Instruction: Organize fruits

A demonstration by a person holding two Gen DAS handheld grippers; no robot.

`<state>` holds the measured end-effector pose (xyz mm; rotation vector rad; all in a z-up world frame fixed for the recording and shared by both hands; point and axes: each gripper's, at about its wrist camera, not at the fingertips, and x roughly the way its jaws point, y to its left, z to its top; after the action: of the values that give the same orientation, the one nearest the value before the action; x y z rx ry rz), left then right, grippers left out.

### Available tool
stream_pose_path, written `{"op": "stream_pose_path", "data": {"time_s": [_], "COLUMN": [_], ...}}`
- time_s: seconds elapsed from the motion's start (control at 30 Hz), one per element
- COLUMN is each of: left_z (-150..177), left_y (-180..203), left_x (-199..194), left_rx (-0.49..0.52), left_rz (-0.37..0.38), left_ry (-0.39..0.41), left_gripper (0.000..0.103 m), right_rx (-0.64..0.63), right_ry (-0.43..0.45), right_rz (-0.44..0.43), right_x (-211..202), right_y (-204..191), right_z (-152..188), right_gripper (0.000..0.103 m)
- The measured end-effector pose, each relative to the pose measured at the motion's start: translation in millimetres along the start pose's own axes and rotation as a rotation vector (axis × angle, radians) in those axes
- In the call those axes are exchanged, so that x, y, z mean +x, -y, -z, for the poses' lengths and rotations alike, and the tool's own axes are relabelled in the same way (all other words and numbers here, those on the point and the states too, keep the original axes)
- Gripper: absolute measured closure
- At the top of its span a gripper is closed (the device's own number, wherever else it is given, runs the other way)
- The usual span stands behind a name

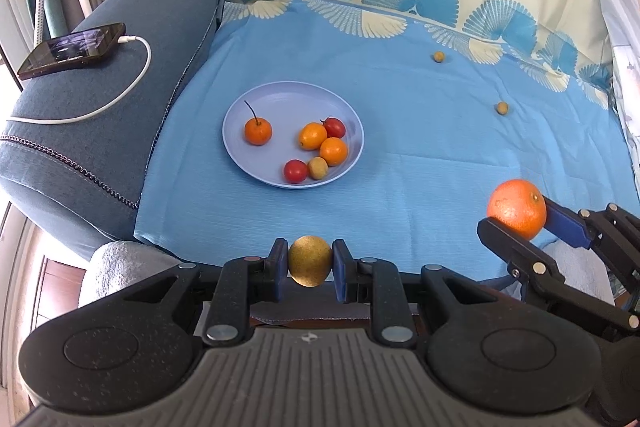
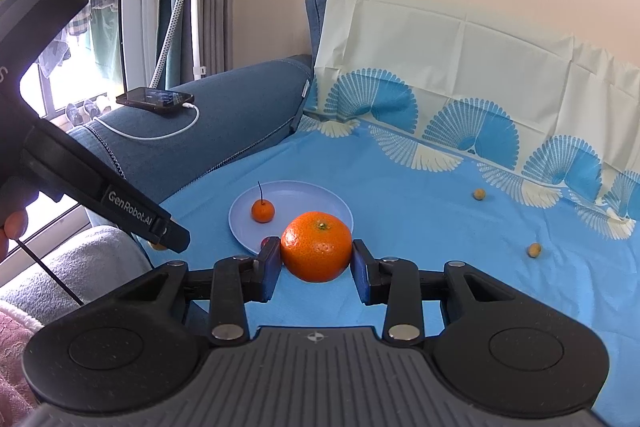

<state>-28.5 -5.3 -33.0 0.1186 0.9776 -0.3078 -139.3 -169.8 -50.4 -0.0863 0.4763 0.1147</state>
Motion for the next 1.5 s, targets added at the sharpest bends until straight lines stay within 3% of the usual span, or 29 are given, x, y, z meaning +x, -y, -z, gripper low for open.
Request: {"op": "stream_pose_path", "data": {"time_s": [0.4,0.77,1.17,1.5], "left_z": [-29,-75,-118,-140], "left_y": [-26,-46,-54,-61], "left_x": [9,31,115,188], "left_rx": [-0.058,-0.09,-0.096,-0.059], "left_rz": [0.004,-0.033,-0.056,-0.089], "left_ry": [0.002,0.022,-0.078,-0.141], "left_gripper": [0.078,0.078,0.078,0.078], "right_rx": [-0.01,0.003,0.025,0.028], "right_ry": [-0.038,-0.052,-0.103,-0.197], "right_rz": [0.008,-0.011,-0.061,-0.086], "right_x": [23,62,152,236], "right_y": [-2,5,17,27], "right_z": [-7,-26,-44,-42], "right_gripper": [0.064,0.064,0.064,0.064]}}
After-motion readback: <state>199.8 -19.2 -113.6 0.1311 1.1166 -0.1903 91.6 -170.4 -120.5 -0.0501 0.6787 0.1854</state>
